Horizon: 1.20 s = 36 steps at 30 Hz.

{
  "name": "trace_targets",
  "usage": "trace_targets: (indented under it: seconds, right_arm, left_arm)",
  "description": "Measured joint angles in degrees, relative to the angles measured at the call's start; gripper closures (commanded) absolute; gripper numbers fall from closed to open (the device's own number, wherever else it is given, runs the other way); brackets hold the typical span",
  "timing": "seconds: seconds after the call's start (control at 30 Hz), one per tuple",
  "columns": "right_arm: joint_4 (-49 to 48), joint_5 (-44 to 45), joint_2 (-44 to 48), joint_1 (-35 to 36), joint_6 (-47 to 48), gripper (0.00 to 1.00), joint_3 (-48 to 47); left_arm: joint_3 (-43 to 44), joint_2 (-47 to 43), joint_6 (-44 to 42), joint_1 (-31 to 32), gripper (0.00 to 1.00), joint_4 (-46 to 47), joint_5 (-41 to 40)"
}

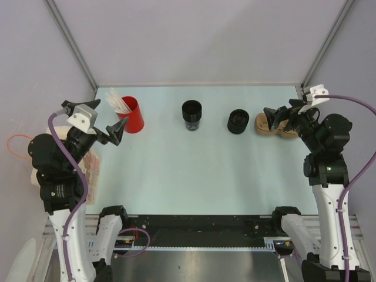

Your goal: Pack the takeout coffee

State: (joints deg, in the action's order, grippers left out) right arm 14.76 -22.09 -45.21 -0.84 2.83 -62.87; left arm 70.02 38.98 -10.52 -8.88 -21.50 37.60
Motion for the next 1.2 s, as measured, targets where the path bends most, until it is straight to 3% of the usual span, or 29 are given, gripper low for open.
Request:
trace_targets:
  seconds: [0.5,0.9,1.2]
  right_arm:
    - [-1.9,-5.75,-1.49,0.24,4.63,0.0,5.16]
    - [-5.4,-4.7,-4.17,0.37,6.38,0.0,8.52]
    - [-6.54,-2.4,-9.03,0.37,6.91,0.0,8.68]
  left_arm:
    - [-4.04,0.85,0.13,-0.04,0.01,2.78,1.38]
    - [-5.79,3.85,2.05,-0.04,0.01,4.66,2.1]
    - [2.14,13.75,0.81,3.28,0.01,-0.22,-1.57]
